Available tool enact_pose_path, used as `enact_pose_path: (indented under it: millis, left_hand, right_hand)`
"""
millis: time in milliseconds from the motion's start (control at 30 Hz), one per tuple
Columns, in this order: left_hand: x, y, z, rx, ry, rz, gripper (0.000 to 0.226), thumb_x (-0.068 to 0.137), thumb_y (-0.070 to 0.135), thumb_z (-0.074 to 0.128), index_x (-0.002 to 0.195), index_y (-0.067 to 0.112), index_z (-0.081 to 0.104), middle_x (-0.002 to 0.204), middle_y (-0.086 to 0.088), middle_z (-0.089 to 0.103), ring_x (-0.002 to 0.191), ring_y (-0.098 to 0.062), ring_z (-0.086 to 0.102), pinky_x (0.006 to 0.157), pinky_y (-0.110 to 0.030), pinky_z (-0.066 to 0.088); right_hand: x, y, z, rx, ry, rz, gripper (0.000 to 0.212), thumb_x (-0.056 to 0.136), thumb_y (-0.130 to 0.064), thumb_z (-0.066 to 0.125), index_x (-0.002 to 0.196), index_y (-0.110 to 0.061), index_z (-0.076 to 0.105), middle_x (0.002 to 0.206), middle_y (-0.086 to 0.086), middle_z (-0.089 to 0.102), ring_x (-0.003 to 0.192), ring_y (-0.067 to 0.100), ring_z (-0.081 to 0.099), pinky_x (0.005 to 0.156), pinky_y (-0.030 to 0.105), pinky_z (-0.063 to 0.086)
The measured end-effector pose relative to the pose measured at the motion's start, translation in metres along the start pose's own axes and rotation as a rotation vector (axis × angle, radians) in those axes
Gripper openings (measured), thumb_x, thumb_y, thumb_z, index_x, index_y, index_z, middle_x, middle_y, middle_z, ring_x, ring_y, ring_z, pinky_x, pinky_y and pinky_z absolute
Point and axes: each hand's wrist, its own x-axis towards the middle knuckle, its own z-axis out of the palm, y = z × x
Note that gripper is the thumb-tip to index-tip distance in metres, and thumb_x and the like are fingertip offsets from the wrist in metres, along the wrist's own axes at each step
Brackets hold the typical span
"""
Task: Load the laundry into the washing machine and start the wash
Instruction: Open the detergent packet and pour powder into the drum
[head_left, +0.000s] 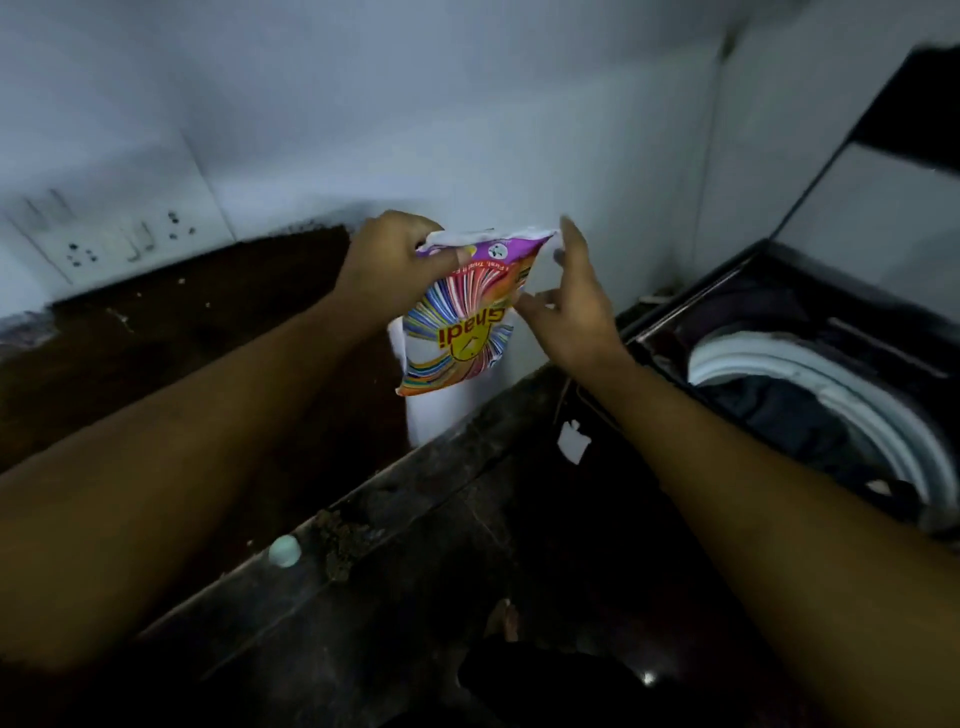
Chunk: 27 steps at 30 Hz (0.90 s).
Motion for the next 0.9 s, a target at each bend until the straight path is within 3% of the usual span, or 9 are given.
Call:
enact_pose_path:
  millis: [167,267,367,467,533,600,667,800,900]
  left_hand:
    - [0.027,0.099,0.015,-0.165,0.010,0.076,0.034,0.082,0.046,0.075,0.078,0.012,0.074,0.073,-0.003,0.075,0.069,-0.013,0.072,0.068,-0.041,0.057]
    - [0.045,0.163,0.036,-0.248,-0.034,0.120,0.036,0.080,0.049,0.076,0.084,0.013,0.076,0.077,-0.001,0.076,0.073,-0.013,0.074,0.070,-0.042,0.060]
    - [0.057,0.225,0.063,-0.399,-0.121,0.179,0.033,0.080,0.046,0.077,0.094,0.017,0.078,0.084,0.002,0.078,0.078,-0.013,0.076,0.077,-0.045,0.061]
    - [0.066,0.283,0.097,-0.602,-0.222,0.189,0.027,0.084,0.033,0.078,0.102,0.014,0.078,0.091,-0.002,0.079,0.084,-0.021,0.076,0.084,-0.050,0.060]
    - [0.068,0.317,0.119,-0.691,-0.295,0.189,0.024,0.085,0.026,0.078,0.104,0.010,0.077,0.093,-0.007,0.078,0.087,-0.026,0.076,0.086,-0.051,0.060]
    - [0.069,0.348,0.140,-0.766,-0.365,0.188,0.023,0.087,0.021,0.077,0.105,0.006,0.075,0.095,-0.010,0.078,0.087,-0.026,0.076,0.083,-0.045,0.062]
    - [0.068,0.370,0.156,-0.837,-0.405,0.168,0.022,0.089,0.016,0.074,0.106,0.003,0.074,0.094,-0.010,0.078,0.080,-0.020,0.076,0.070,-0.031,0.062]
    - [0.065,0.400,0.189,-0.894,-0.522,0.137,0.022,0.090,0.018,0.073,0.107,0.006,0.074,0.090,-0.005,0.078,0.078,-0.017,0.075,0.067,-0.025,0.057]
    - [0.061,0.414,0.212,-0.897,-0.635,0.147,0.016,0.090,0.017,0.073,0.103,0.009,0.074,0.089,-0.004,0.078,0.079,-0.017,0.075,0.071,-0.026,0.057]
  right_hand:
    - [-0.031,0.006,-0.059,0.348,0.167,0.315,0.091,0.089,-0.032,0.077,0.159,-0.022,0.021,0.149,0.011,0.050,0.131,0.027,0.056,0.107,0.036,0.046]
    - [-0.051,0.020,-0.102,0.518,0.198,0.486,0.060,0.090,-0.047,0.072,0.137,-0.022,0.045,0.119,-0.001,0.065,0.114,0.022,0.064,0.083,0.040,0.054]
    - [-0.066,0.034,-0.147,0.696,0.160,0.619,0.059,0.087,-0.069,0.060,0.128,-0.028,0.060,0.125,0.004,0.070,0.111,0.026,0.067,0.088,0.045,0.056]
    - [-0.076,0.052,-0.197,1.024,0.264,0.594,0.052,0.090,-0.063,0.059,0.119,-0.020,0.067,0.124,0.012,0.072,0.109,0.030,0.070,0.099,0.052,0.054]
    - [-0.082,0.064,-0.227,1.189,0.384,0.539,0.056,0.089,-0.060,0.063,0.122,-0.015,0.068,0.128,0.014,0.069,0.110,0.032,0.069,0.091,0.051,0.058]
    - [-0.089,0.073,-0.260,1.273,0.461,0.461,0.063,0.091,-0.059,0.062,0.136,-0.014,0.063,0.141,0.014,0.061,0.124,0.035,0.060,0.084,0.047,0.059]
    - [-0.094,0.076,-0.288,1.342,0.530,0.388,0.065,0.095,-0.058,0.056,0.146,-0.017,0.055,0.150,0.012,0.053,0.136,0.036,0.050,0.092,0.046,0.053]
    - [-0.122,0.082,-0.335,1.414,0.652,0.280,0.070,0.088,-0.063,0.056,0.145,-0.021,0.056,0.133,0.006,0.067,0.111,0.030,0.066,0.084,0.041,0.055]
    - [-0.151,0.090,-0.360,1.424,0.691,0.219,0.064,0.095,-0.058,0.053,0.144,-0.018,0.057,0.141,0.010,0.062,0.122,0.034,0.062,0.093,0.047,0.055]
